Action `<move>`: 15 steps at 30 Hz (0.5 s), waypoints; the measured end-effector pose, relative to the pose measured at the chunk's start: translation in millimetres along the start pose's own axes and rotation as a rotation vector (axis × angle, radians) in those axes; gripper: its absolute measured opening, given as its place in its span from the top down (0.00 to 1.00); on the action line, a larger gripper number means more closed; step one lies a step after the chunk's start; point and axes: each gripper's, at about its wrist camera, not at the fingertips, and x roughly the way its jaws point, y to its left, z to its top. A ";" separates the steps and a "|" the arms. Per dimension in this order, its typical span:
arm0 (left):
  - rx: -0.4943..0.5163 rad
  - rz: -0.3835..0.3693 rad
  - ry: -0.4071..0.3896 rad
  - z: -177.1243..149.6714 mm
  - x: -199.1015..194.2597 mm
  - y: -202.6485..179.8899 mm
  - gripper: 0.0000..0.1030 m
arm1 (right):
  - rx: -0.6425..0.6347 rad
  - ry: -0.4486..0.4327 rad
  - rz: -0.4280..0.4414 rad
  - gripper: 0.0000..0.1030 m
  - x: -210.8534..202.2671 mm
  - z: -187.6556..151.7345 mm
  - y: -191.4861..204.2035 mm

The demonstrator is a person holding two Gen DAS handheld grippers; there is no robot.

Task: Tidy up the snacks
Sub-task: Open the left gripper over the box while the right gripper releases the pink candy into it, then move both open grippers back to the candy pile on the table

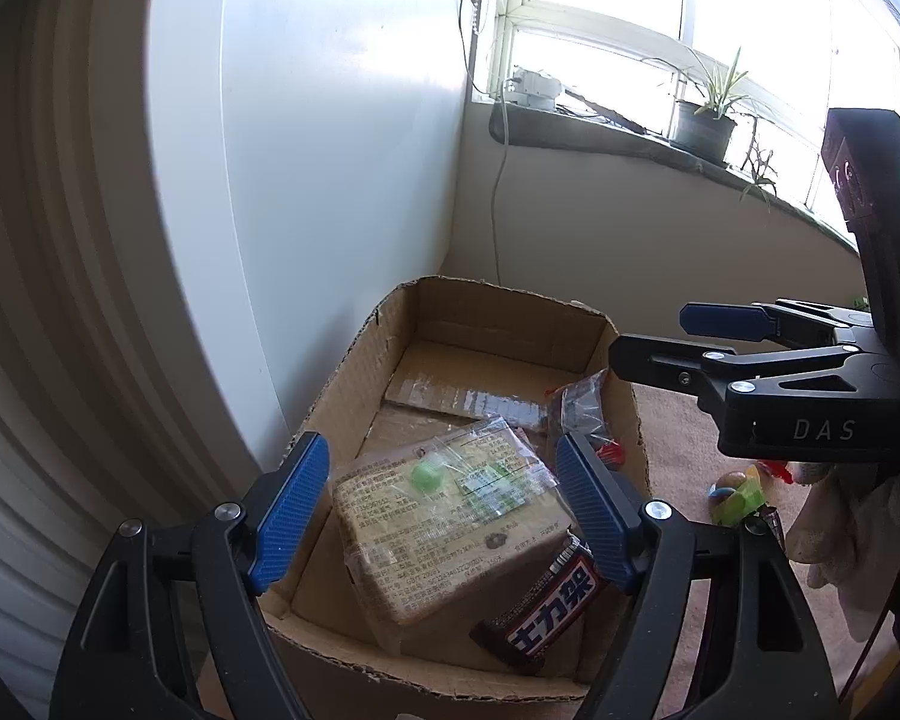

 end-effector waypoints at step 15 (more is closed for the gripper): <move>0.030 -0.058 -0.001 -6.0 -12.5 -39.1 0.24 | 0.087 -0.037 -0.094 0.08 -82.1 -50.7 -70.7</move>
